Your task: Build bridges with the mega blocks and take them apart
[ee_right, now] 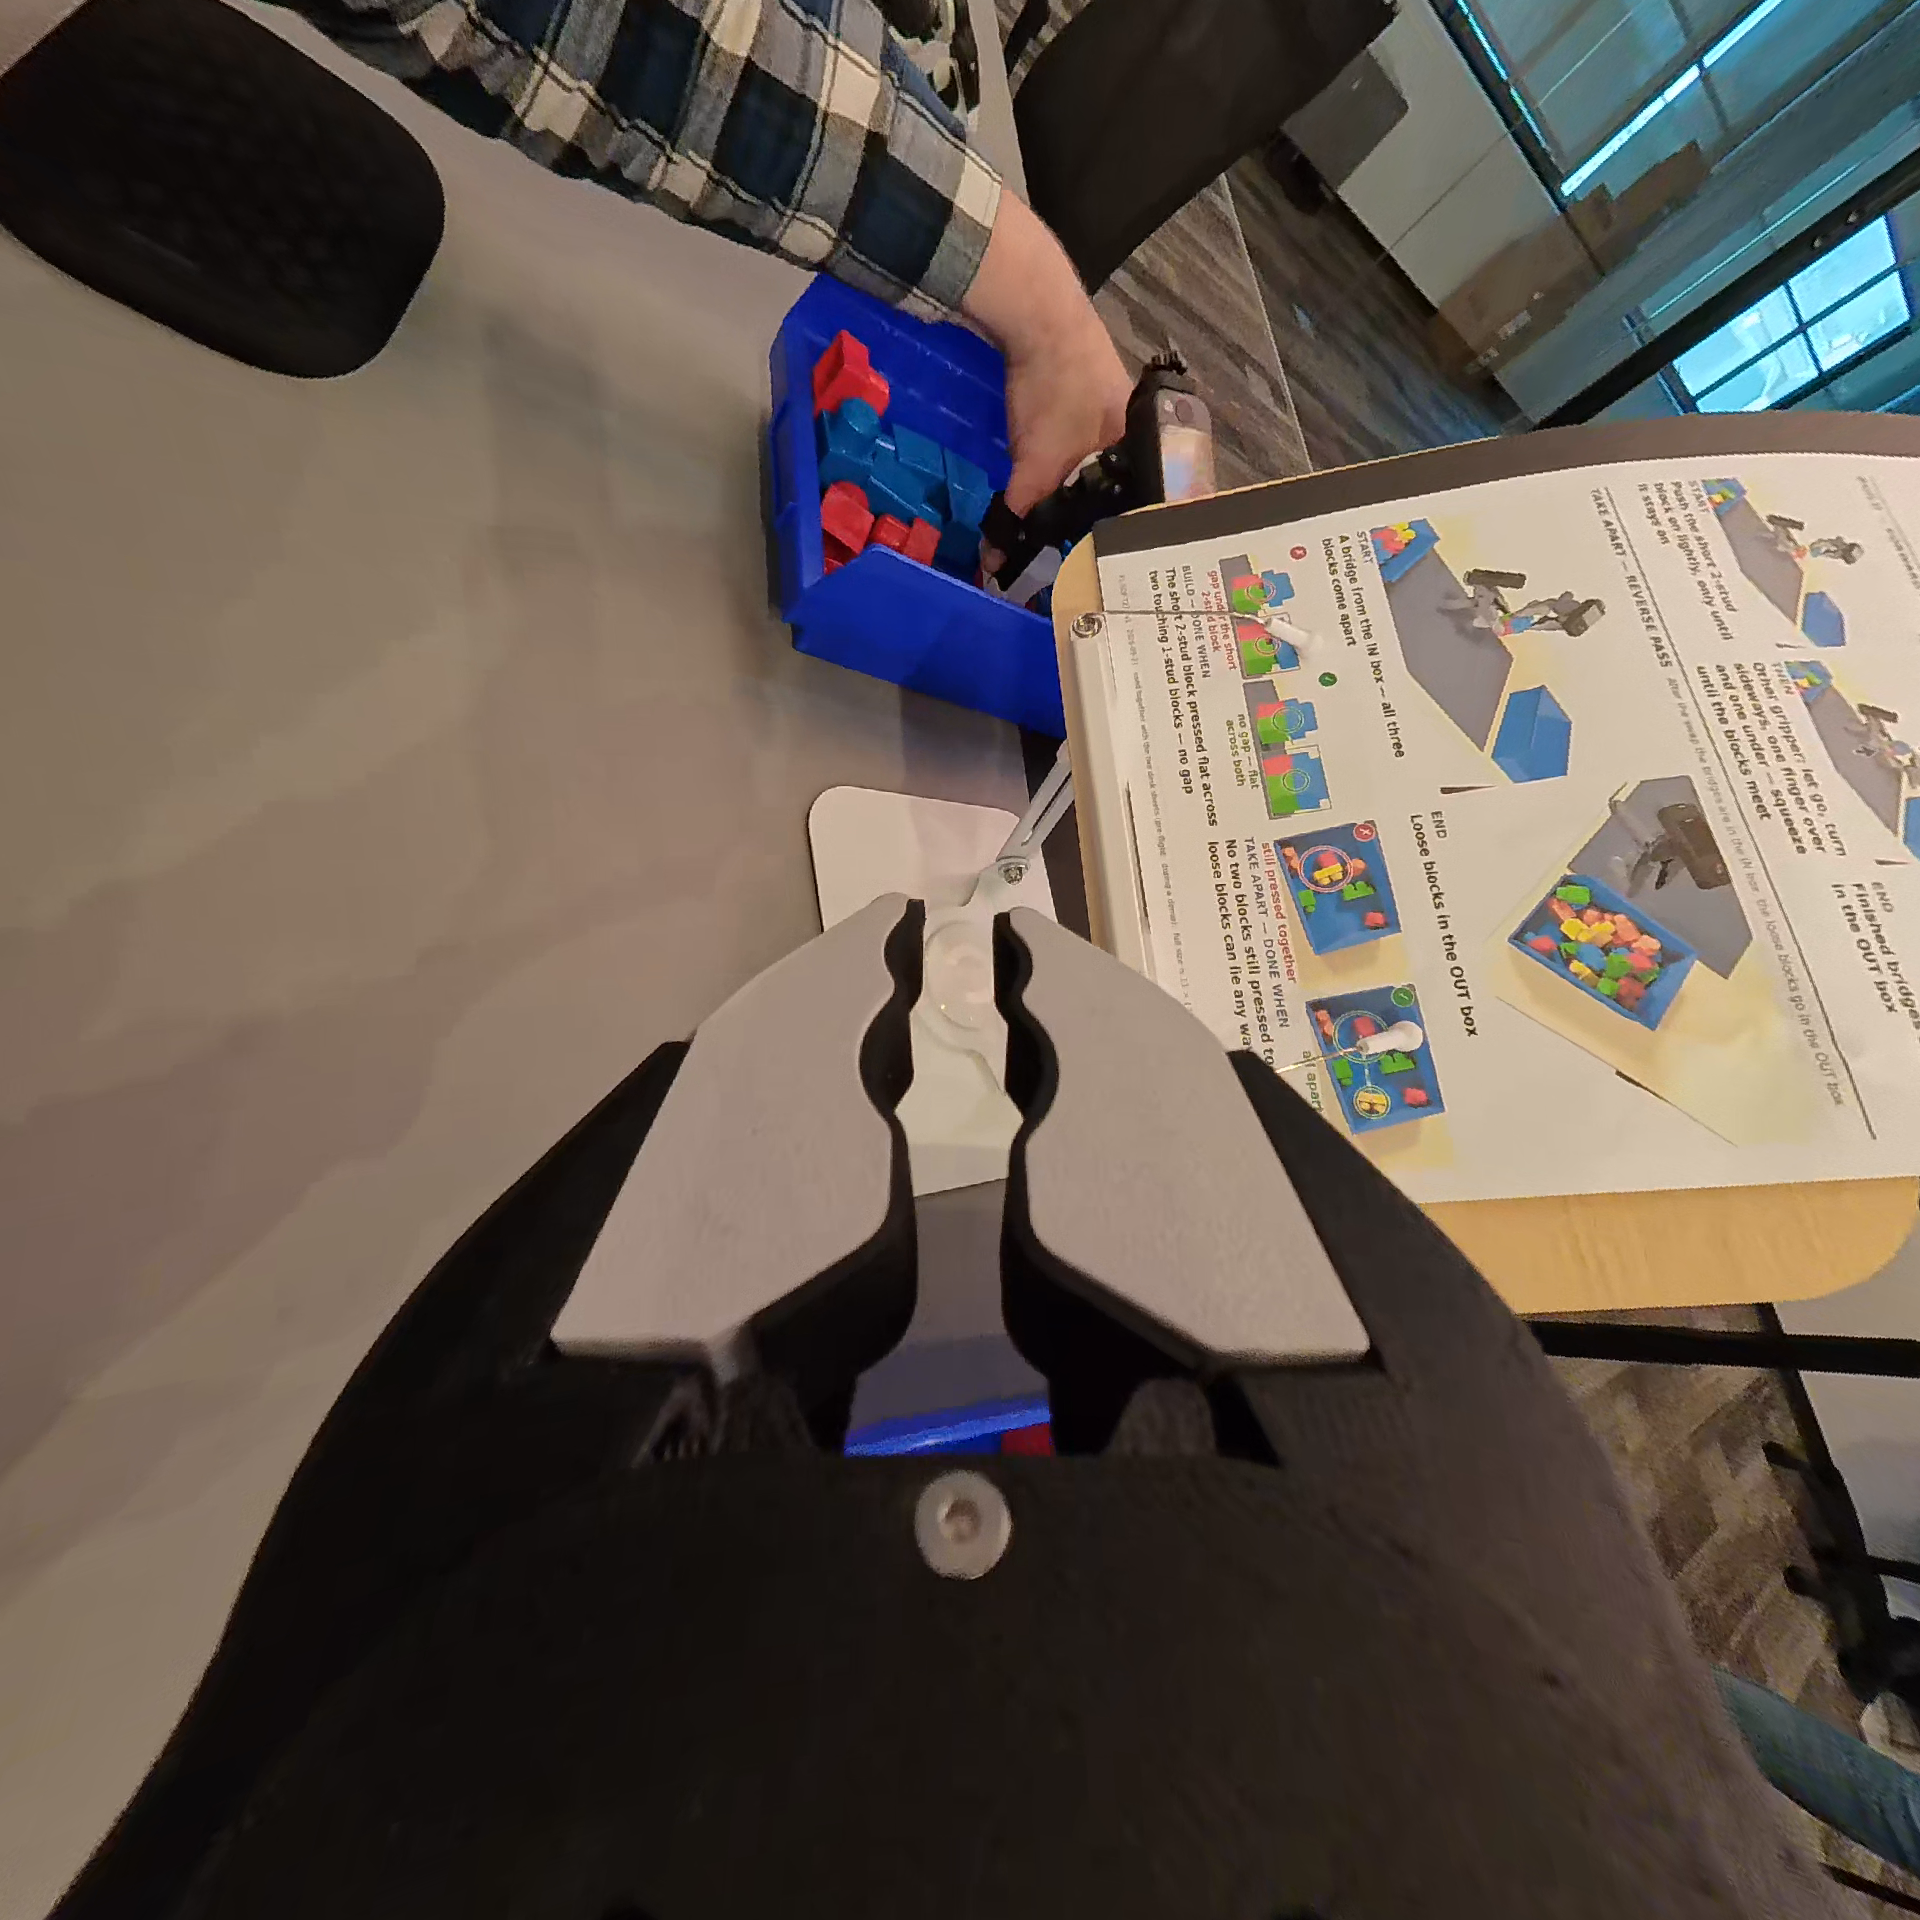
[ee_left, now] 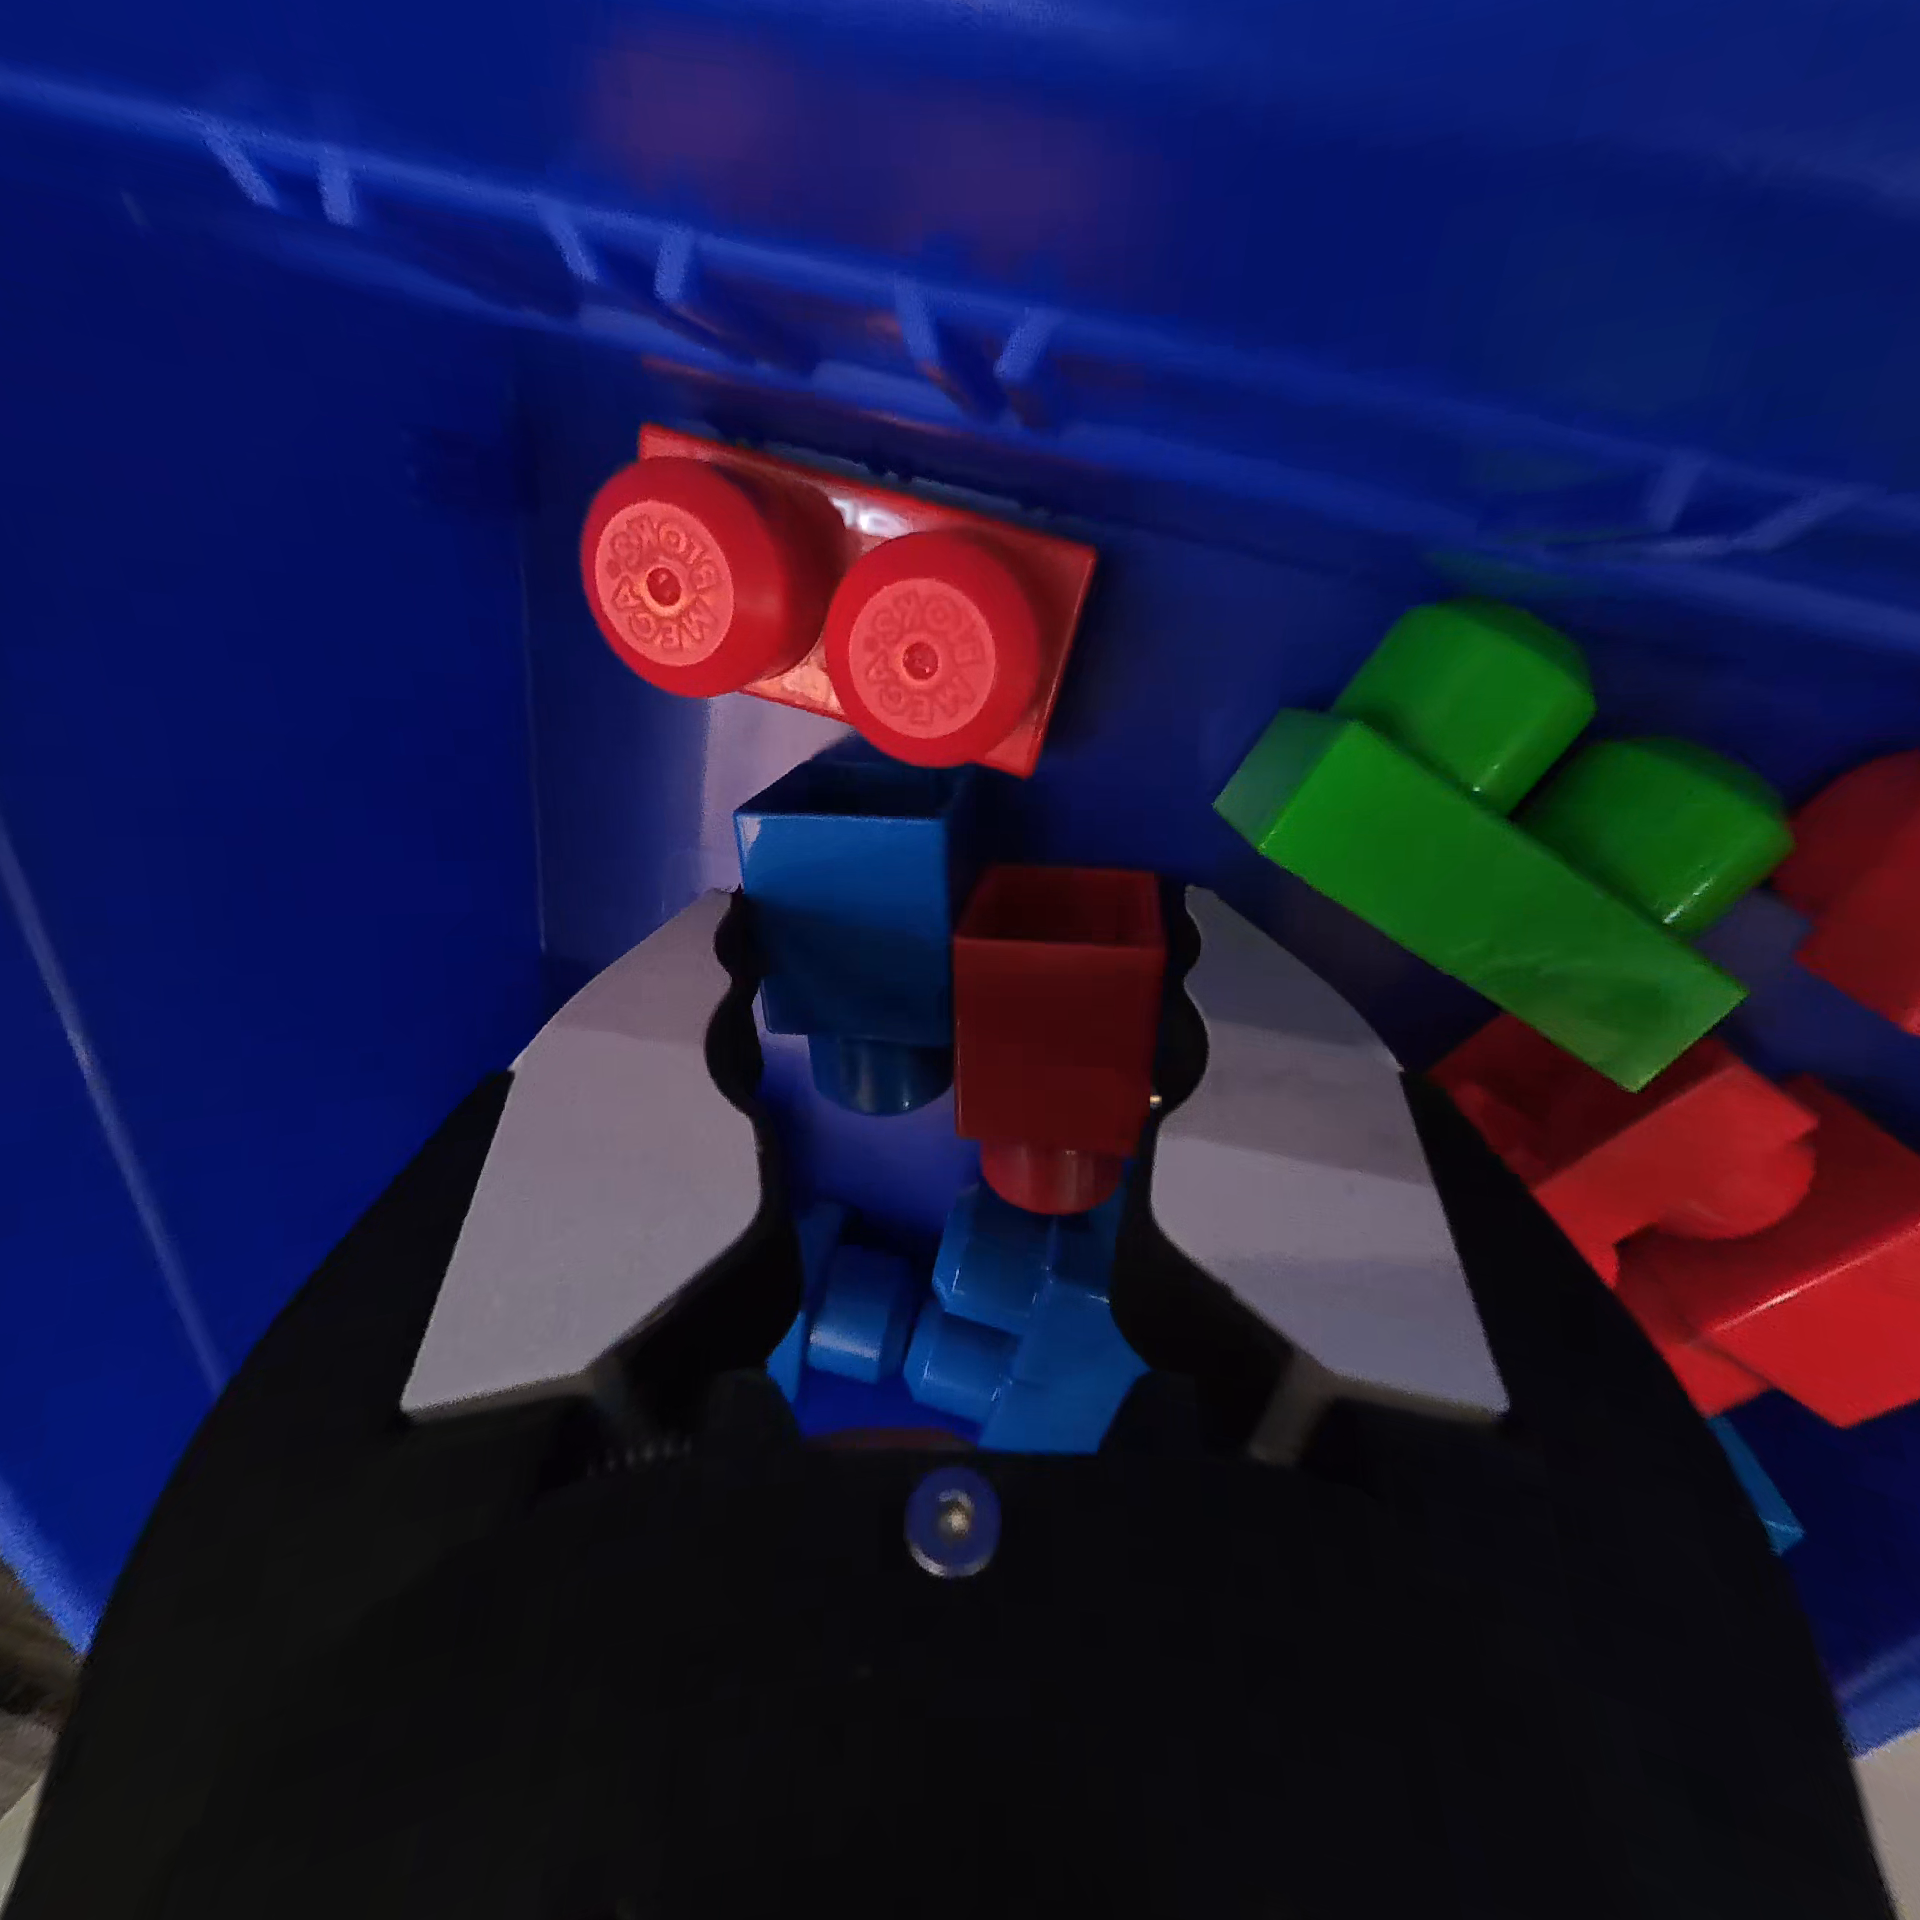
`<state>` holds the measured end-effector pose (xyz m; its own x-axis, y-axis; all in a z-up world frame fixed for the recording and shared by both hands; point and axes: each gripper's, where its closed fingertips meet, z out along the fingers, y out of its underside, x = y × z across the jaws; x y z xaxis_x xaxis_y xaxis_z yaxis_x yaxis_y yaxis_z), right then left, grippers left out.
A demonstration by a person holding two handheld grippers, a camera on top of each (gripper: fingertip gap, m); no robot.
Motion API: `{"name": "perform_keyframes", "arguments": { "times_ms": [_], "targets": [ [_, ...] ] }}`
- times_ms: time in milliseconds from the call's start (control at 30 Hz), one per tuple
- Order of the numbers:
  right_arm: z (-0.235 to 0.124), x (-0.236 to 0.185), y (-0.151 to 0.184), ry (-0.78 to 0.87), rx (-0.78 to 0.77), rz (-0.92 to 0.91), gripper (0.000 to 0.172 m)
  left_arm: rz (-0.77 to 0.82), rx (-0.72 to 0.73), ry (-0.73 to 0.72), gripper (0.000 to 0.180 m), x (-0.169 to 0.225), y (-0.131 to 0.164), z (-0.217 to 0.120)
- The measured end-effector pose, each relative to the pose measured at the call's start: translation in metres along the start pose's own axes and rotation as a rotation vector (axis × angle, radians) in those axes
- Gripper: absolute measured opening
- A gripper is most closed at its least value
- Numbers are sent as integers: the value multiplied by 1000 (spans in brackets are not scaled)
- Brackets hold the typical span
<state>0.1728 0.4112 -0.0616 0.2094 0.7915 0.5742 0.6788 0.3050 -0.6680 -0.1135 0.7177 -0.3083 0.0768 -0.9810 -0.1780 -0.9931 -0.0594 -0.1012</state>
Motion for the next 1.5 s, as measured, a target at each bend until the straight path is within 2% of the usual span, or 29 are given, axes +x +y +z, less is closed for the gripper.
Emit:
{"name": "perform_keyframes", "arguments": {
  "times_ms": [100, 300, 467, 567, 667, 867, 1033, 1233, 1500],
  "targets": [
    [-2, 1, 1, 7, -1, 1, 13, -11, -24, -66, 74, -6, 11, -8],
    [-2, 0, -3, 3, 10, -5, 13, -48, 118, -115, 73, 5, 9, -56],
    [-2, -3, -5, -1, 4, -15, 13, -17, 268, -163, 73, 33, -5, -99],
    [-2, -4, -7, -4, 7, -20, 12, 52, 449, -126, 73, 66, -28, -125],
    [-2, -6, -9, -9, 4, -27, 12, 88, 447, -155, 73, 79, -30, -134],
    [-3, -9, -11, -14, 4, -36, 12, 95, 381, -171, 73, 83, -20, -130],
    [-6, -8, -10, -9, 1, -33, 12, 68, 279, -152, 73, 71, -7, -103],
    [-8, -6, -7, -6, -3, -26, 11, 38, 275, -83, 73, 70, -6, -87],
    [-3, -9, -7, -21, -11, -33, 12, 62, 253, -76, 73, 75, -7, -81]
  ]
}}
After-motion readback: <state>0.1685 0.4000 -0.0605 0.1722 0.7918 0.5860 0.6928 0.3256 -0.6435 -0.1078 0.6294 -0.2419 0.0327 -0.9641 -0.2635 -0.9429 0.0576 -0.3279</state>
